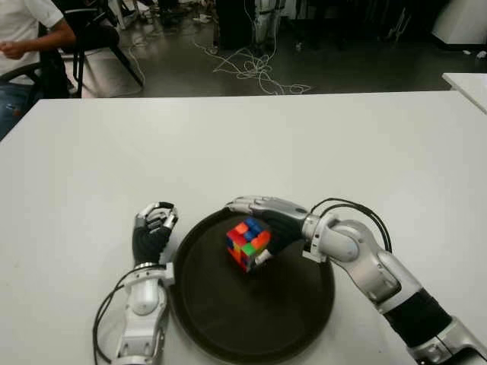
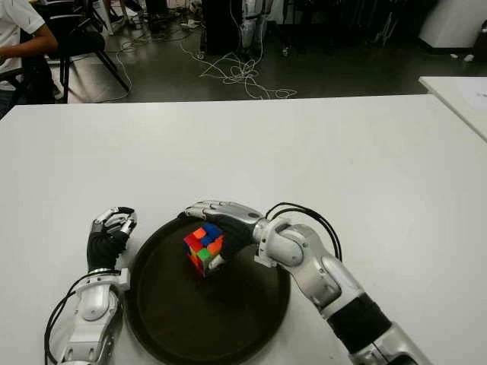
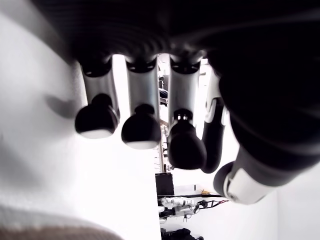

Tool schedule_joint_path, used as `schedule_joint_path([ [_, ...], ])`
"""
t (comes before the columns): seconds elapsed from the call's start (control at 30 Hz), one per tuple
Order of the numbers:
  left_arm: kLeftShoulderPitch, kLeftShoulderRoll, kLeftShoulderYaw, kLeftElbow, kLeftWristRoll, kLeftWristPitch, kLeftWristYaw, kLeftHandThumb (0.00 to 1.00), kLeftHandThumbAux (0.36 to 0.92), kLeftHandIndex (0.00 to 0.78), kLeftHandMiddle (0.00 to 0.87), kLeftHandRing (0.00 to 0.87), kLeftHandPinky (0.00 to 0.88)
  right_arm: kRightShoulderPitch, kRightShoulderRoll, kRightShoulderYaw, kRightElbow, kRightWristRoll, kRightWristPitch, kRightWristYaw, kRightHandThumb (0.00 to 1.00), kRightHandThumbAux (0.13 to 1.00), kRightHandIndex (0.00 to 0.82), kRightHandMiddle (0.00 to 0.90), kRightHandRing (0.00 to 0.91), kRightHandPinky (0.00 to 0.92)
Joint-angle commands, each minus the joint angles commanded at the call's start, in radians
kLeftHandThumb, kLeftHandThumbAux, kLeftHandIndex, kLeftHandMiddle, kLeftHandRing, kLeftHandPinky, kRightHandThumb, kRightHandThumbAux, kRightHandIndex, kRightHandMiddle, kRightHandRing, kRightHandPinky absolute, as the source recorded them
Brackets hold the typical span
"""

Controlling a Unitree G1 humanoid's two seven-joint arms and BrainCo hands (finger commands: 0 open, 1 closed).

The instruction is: Pick up the Rubik's Cube and put it in the plate

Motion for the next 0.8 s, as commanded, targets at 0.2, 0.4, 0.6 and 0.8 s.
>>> schedule_joint_path([
  [0.2, 0.013, -0.02, -0.007, -0.053, 0.019, 0.054, 0.031, 0.708, 0.704, 0.444, 0.818, 0.841, 0.851, -0.002, -0.003, -0.012, 0.007, 0.004, -0.022, -0.019, 0.0, 0.738, 0.0, 0.0, 0.0, 0.0],
  [0.4, 0.021, -0.024, -0.013, -0.075, 0.033, 0.071, 0.036, 0.707, 0.704, 0.444, 0.813, 0.837, 0.848, -0.008, -0.008, -0.021, 0.016, 0.007, -0.043, -0.023, 0.0, 0.677, 0.0, 0.0, 0.0, 0.0],
  [0.6, 0.028, -0.035, -0.016, -0.101, 0.039, 0.094, 0.047, 0.707, 0.705, 0.443, 0.812, 0.838, 0.847, -0.01, -0.008, -0.031, 0.022, 0.001, -0.053, -0.034, 0.0, 0.641, 0.0, 0.0, 0.0, 0.0],
  [0.8, 0.035, -0.046, -0.019, -0.124, 0.04, 0.108, 0.055, 0.707, 0.705, 0.444, 0.818, 0.839, 0.848, -0.011, -0.008, -0.036, 0.028, 0.0, -0.058, -0.046, 0.0, 0.63, 0.0, 0.0, 0.0, 0.0],
])
